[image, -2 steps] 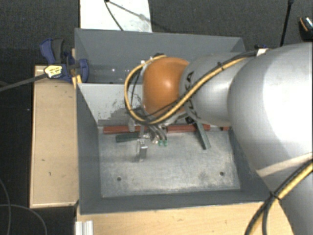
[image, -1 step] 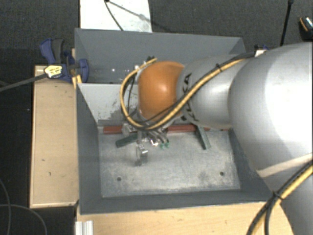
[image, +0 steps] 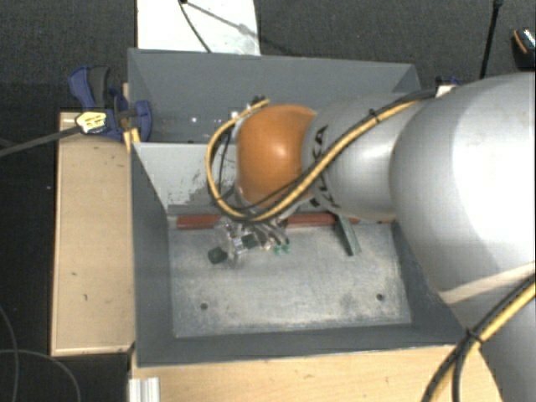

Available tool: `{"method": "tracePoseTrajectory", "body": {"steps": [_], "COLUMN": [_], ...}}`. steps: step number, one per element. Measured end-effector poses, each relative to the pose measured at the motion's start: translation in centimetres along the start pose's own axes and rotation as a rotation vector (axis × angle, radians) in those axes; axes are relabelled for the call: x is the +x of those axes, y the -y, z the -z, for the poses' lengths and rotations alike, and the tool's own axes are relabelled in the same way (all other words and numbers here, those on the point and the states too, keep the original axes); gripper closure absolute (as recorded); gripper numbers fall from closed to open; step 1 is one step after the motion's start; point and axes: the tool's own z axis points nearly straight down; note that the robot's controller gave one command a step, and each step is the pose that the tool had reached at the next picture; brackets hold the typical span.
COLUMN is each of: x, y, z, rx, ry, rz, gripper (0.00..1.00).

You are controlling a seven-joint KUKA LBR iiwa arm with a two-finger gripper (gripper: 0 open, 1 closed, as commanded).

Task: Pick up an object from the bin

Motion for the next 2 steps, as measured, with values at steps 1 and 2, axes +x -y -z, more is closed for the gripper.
{"method": "tracePoseTrajectory", "body": {"steps": [1, 2], "x": [-0.14, -0.27], "y": [0.02, 0.06], "z": [2.76, 3.22], "rx": [-0.001, -0.001], "ry": [0.01, 0.01], "rz": [-0.005, -0.01], "gripper": [1.0, 1.0]}}
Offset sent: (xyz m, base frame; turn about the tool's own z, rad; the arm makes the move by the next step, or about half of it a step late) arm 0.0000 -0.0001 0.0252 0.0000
